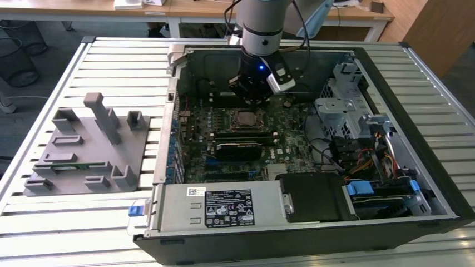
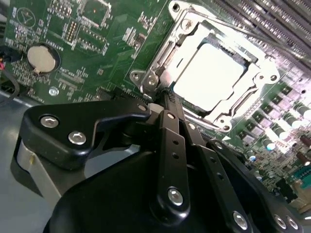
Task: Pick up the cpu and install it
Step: 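Install the first cpu locking lever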
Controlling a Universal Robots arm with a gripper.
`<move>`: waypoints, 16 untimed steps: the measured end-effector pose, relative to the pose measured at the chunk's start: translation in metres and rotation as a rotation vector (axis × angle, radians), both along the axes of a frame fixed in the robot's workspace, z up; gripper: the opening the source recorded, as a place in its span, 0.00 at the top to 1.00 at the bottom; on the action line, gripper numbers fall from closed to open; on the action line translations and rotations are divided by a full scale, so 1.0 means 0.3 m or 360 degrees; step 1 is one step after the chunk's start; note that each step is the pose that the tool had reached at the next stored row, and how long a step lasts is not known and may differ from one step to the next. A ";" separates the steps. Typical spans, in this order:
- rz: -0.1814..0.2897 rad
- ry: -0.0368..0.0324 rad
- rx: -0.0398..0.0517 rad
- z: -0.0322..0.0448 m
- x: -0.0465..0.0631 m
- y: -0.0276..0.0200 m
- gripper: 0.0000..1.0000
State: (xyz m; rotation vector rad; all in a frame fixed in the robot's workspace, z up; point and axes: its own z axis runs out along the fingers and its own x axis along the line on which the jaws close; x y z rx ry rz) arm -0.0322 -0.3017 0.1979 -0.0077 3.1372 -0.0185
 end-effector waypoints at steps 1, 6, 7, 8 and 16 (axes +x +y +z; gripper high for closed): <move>0.0000 0.0000 -0.0008 -0.002 0.000 0.000 0.89; 0.0000 0.0000 -0.0017 -0.007 0.000 0.003 0.89; 0.0000 0.0000 -0.0014 -0.007 0.000 0.003 0.89; 0.0000 0.0000 -0.0009 -0.008 0.000 0.004 0.89; 0.0000 0.0003 0.0063 -0.007 0.000 0.006 0.89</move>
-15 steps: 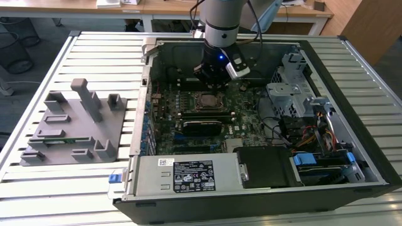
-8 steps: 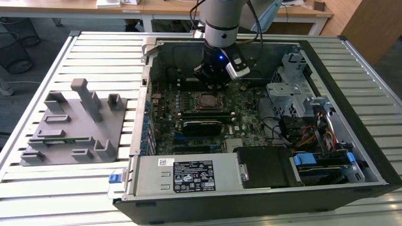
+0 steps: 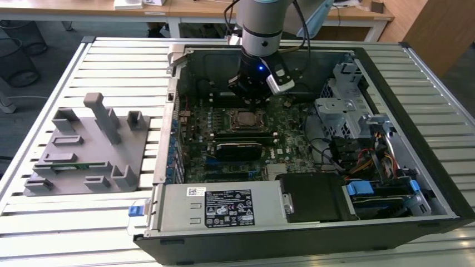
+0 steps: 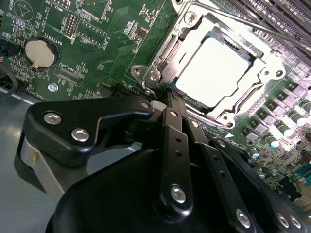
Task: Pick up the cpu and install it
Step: 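Install the first cpu locking lever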
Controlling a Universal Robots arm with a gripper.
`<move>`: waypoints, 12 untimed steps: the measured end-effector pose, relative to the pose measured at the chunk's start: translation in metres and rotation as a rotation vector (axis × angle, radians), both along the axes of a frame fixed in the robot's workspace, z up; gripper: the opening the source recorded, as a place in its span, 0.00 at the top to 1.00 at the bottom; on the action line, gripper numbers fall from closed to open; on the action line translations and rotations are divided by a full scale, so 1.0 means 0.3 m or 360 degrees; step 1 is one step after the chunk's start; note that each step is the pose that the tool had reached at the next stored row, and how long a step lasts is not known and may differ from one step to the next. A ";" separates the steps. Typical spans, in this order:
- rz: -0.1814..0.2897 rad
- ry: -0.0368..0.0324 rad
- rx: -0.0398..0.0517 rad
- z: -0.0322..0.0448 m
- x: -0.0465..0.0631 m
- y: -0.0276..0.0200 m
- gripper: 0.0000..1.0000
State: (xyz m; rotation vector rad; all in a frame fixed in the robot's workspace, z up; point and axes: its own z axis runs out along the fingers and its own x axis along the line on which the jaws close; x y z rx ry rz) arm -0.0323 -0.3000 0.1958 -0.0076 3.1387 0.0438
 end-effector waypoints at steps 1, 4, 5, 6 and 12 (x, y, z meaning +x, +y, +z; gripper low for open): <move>0.0000 0.0000 0.0006 0.000 0.000 0.000 0.89; 0.0000 0.0001 0.0017 0.002 -0.001 0.000 0.89; 0.0000 0.0000 0.0021 0.002 0.000 0.001 0.89; 0.0000 -0.0002 0.0027 0.001 0.001 0.002 0.89; 0.0000 -0.0001 0.0032 0.021 0.000 0.003 0.89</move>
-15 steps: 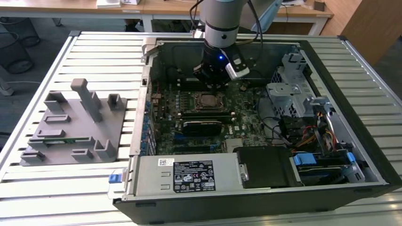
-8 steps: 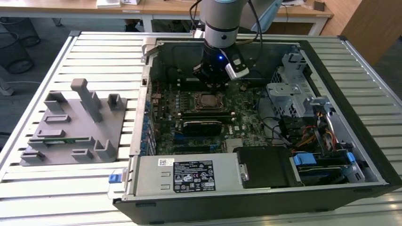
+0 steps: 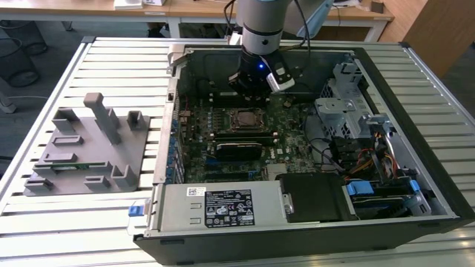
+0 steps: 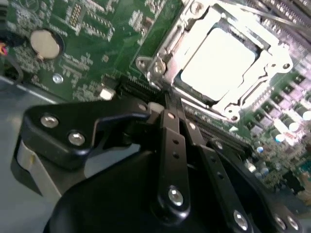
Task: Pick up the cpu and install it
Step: 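Install the first cpu locking lever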
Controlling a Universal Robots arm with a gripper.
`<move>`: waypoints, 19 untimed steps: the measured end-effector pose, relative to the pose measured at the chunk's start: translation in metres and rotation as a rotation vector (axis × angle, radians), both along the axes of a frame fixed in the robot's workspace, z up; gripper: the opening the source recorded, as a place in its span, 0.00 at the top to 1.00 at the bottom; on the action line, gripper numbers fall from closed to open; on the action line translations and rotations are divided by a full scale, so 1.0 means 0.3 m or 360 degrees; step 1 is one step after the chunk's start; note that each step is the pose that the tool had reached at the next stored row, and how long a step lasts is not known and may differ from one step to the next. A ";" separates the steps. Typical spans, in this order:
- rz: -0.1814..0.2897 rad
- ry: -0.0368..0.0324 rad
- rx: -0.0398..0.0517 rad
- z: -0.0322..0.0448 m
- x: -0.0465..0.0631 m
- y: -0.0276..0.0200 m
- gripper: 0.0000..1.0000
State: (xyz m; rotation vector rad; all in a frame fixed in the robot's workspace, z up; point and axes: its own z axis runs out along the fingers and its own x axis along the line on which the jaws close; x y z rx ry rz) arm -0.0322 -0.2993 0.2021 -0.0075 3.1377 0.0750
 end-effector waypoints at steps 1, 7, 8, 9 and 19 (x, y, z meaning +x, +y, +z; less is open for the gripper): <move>0.0000 0.0000 0.0000 0.006 0.000 0.000 0.89; 0.0000 0.0000 -0.0003 0.015 0.000 -0.004 0.89; 0.0000 0.0000 -0.0004 0.015 0.000 -0.005 0.89; 0.0000 0.0000 -0.0004 0.015 0.000 -0.006 0.89; 0.0000 0.0000 -0.0004 0.015 0.000 -0.021 0.89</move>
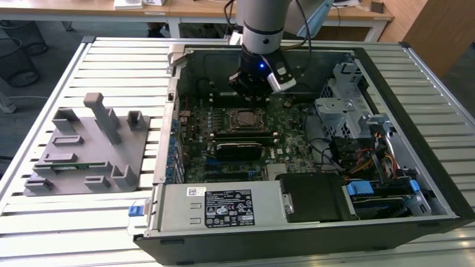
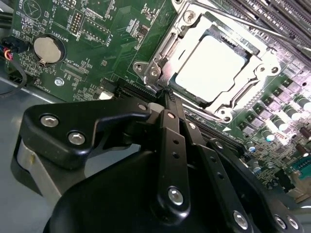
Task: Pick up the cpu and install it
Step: 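Install the first cpu locking lever, then install the second cpu locking lever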
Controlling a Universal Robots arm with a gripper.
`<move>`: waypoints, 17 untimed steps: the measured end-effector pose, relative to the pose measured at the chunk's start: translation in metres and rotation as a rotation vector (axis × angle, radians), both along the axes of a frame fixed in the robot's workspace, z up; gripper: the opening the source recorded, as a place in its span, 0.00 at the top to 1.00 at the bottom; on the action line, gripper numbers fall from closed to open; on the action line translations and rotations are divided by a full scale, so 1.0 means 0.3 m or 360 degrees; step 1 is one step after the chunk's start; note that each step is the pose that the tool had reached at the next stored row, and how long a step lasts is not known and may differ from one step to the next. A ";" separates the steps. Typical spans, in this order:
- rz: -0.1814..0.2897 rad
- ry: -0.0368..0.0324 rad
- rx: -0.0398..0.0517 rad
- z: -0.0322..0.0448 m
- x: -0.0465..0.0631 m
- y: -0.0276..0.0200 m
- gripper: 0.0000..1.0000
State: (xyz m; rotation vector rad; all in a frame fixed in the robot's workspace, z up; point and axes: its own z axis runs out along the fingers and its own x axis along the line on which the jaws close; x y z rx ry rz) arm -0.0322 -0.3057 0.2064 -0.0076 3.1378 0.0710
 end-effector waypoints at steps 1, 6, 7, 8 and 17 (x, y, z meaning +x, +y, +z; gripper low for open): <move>0.0000 0.0000 0.0000 0.000 0.000 -0.002 0.89; 0.0000 0.0000 0.0000 0.000 0.000 -0.010 0.89; 0.0000 0.0000 0.0000 0.000 0.000 -0.013 0.89; 0.0000 0.0000 0.0000 0.000 0.000 -0.015 0.89; 0.0000 0.0000 0.0000 0.000 0.000 -0.041 0.89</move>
